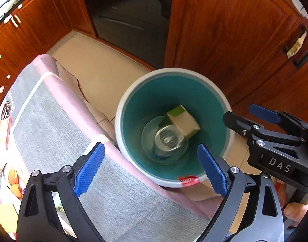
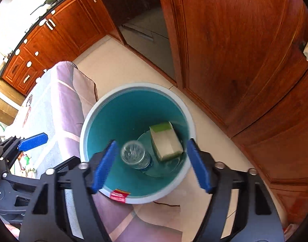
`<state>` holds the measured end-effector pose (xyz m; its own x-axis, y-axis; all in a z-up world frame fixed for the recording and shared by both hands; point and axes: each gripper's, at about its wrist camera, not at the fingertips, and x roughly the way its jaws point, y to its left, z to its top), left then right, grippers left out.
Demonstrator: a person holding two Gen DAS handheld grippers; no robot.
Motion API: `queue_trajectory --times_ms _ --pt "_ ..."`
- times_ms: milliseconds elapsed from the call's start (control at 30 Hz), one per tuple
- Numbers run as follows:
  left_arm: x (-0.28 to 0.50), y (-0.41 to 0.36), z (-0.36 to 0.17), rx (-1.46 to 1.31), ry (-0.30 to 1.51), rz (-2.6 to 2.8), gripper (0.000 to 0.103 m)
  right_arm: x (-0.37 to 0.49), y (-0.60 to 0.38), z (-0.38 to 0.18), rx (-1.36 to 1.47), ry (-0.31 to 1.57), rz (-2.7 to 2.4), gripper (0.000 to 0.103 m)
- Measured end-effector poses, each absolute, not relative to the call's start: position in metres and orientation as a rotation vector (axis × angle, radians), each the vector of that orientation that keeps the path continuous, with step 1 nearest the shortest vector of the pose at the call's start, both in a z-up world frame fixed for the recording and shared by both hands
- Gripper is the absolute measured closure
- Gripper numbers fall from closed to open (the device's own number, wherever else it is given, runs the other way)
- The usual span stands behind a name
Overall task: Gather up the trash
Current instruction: 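Carry the bottle and box over the trash bin and open both tools, then move both open tools back over the table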
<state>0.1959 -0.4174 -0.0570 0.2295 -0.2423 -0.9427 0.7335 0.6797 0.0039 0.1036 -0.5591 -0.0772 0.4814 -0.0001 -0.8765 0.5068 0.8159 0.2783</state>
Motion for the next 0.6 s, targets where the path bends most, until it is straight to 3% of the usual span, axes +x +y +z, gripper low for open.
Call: queue_trajectory --times_ms 67,600 --pt "0.194 -0.412 -0.054 0.5 1.151 -0.711 0.009 0.104 -0.557 -0.077 0.57 1.035 -0.333 0.025" --pt "0.177 -0.347 -0.022 0.398 1.133 -0.663 0.007 0.098 -0.523 -0.059 0.62 1.058 -0.327 0.016"
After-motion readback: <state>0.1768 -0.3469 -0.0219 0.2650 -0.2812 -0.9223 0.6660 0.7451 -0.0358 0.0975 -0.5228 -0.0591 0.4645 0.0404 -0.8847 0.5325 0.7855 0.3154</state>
